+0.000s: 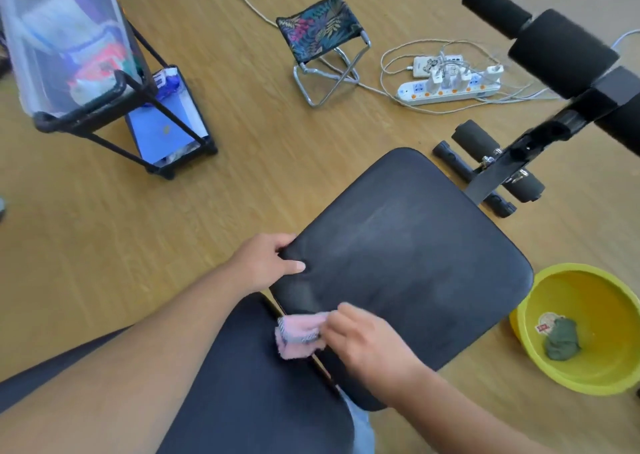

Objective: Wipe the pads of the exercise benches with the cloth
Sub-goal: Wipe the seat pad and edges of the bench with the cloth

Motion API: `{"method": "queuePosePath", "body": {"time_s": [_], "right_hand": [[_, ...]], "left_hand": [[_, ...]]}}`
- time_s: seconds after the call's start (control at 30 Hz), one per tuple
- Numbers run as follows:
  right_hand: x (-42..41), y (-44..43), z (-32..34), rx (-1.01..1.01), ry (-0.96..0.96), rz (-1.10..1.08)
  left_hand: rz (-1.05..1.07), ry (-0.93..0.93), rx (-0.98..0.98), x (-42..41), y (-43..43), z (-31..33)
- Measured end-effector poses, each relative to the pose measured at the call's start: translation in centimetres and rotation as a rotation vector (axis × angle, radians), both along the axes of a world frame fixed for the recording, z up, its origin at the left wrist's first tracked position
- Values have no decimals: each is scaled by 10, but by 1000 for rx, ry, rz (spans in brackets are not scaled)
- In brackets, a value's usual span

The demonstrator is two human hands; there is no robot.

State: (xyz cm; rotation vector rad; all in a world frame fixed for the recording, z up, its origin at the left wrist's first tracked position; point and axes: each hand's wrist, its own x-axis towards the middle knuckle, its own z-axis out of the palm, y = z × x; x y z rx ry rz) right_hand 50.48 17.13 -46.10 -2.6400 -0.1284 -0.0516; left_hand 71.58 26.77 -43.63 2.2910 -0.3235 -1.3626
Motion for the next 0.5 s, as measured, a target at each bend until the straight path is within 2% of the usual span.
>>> {"method": "queuePosePath", "body": {"time_s": [0.03, 0.13, 0.17, 0.2, 0.23, 0.3, 0.37, 0.4, 0.43, 0.5], "right_hand": [[24, -23, 1, 8, 26, -147], [98, -77, 7, 46, 90, -807], [113, -73, 7, 66, 103, -891], [120, -56, 7, 87, 119, -848], [118, -30, 6, 102, 134, -680], [90, 25, 13, 81, 194, -205], [70, 21, 9, -57, 113, 183], [73, 0, 6, -110, 85, 227], [80, -23, 1, -113, 76, 119], [89, -54, -4, -29, 53, -349]], "left_hand": [[74, 62, -18, 6, 3, 3], [203, 134, 54, 28, 20, 12], [221, 131, 86, 35, 25, 13], [243, 127, 110, 41, 30, 14], [272, 127, 126, 45, 35, 15], [303, 150, 149, 48, 38, 17], [275, 153, 165, 47, 35, 18], [256, 141, 168, 47, 34, 18], [235, 129, 171, 47, 33, 19], [213, 125, 183, 47, 31, 24]]}}
